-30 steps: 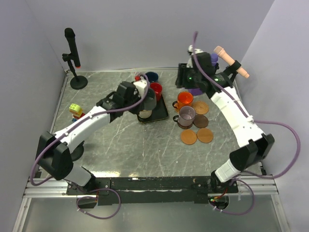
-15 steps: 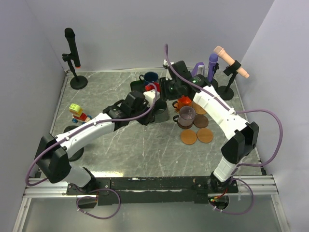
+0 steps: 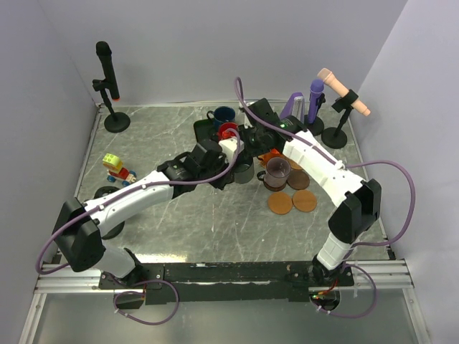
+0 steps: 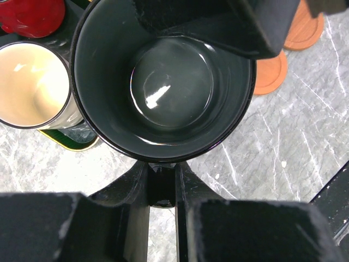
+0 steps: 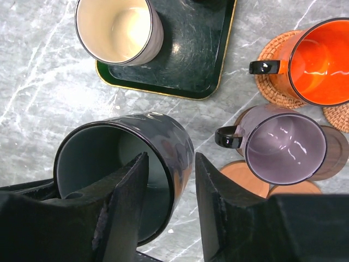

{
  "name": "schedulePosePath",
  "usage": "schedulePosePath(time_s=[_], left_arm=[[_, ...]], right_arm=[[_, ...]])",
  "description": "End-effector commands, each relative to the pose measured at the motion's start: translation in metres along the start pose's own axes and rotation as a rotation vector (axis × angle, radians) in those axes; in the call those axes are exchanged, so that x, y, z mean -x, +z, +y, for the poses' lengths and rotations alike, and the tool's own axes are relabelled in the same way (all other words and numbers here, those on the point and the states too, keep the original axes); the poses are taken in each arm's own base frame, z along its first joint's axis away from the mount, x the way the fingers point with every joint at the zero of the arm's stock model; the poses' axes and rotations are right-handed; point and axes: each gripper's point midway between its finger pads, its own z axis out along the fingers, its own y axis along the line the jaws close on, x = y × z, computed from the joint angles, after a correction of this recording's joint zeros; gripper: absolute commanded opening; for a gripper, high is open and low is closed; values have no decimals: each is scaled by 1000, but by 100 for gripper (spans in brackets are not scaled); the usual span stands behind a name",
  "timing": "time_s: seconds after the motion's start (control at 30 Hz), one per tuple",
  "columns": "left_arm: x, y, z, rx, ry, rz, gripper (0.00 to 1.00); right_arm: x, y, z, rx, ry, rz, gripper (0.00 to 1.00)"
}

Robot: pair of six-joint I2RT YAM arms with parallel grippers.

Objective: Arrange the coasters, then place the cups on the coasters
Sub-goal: Place the cup on the coaster.

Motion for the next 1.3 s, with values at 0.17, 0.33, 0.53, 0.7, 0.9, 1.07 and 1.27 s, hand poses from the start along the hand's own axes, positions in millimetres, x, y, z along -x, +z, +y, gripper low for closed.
schedulePosePath(time_s=[0.17, 0.33, 0.53, 0.7, 0.9, 1.07, 1.27], left_arm=[[56, -19, -7, 19, 39, -194, 1], [58, -21, -4, 44, 37, -207, 1], [61, -23, -2, 61, 25, -225, 1], [58, -24, 0, 70, -16, -217, 27], [53, -32, -7, 31, -70, -249, 73], [57, -49, -5, 34, -106, -296, 94], [74, -79, 7, 90, -215, -421, 97]], right_arm=[[-1, 2, 1, -19, -34, 3, 39], [-5, 6, 2, -16, -44, 21, 35], [-5, 6, 2, -18, -35, 20, 2], [1, -1, 0, -29, -27, -12, 0], [17, -26, -2, -6, -29, -143, 0], [9, -39, -16, -43, -29, -169, 0], [-25, -56, -34, -87, -4, -174, 0]])
